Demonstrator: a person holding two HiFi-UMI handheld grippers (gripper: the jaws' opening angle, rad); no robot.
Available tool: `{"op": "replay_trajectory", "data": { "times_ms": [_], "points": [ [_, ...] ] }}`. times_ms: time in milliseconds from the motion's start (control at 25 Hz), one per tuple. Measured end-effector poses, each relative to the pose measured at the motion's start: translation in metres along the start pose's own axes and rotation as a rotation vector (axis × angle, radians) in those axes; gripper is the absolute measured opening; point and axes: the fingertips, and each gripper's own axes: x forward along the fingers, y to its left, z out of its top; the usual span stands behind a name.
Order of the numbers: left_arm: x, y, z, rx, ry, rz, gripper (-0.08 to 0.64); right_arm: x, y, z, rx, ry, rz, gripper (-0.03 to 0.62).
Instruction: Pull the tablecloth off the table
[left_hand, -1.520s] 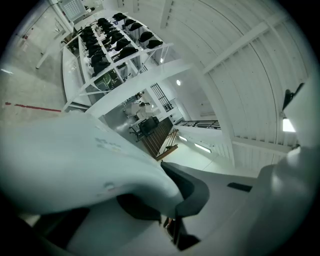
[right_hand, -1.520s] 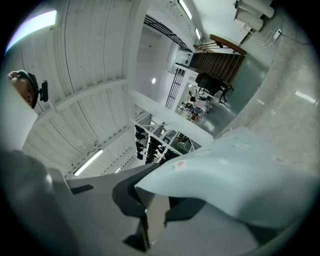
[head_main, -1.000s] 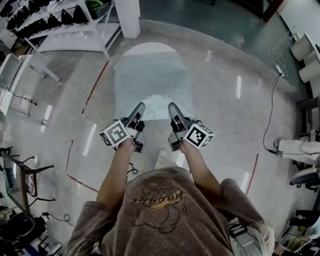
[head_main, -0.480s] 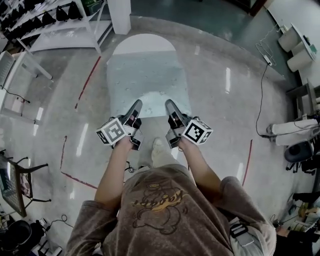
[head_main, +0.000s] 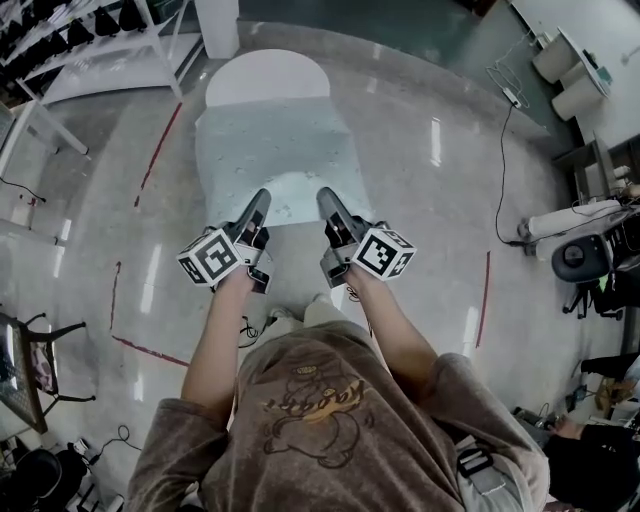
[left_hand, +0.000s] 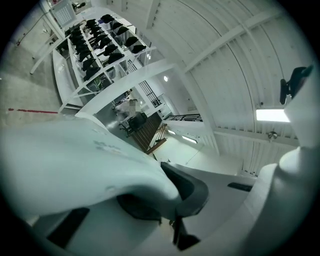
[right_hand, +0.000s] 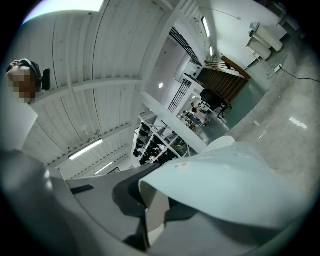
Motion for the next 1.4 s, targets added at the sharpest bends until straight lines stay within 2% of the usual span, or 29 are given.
{"op": "replay_trajectory", "data": {
  "times_ms": [440, 680, 880, 1120, 1280, 1400],
  "points": [
    [-0.02, -0.06, -0.024, 0.103, 0.016, 0.016, 0.021, -0.056, 0.024, 0.01, -0.034, -0.016, -0.004, 0.031],
    [-0.027, -0.103, -0.049, 0.171, 0.004, 0.009, 0.021, -0.101, 0.033, 0.022, -0.086, -0.024, 0.017, 0.029],
    [-0.028, -0.118, -0.05, 0.231, 0.006, 0.008, 0.021, -0.11, 0.043, 0.032, -0.103, -0.041, 0.053, 0.02],
    [-0.03, -0.112, -0.053, 0.205, 0.022, 0.013, 0.021, -0.109, 0.049, 0.028, -0.164, -0.004, 0.057, 0.018],
    [-0.028, -0.105, -0.05, 0.181, 0.025, 0.0, 0.021, -0.101, 0.042, 0.023, -0.153, 0.007, 0.04, 0.018],
    [-0.024, -0.1, -0.04, 0.191, 0.022, -0.01, 0.021, -0.09, 0.035, 0.021, -0.135, 0.009, 0.02, 0.023]
  ]
}}
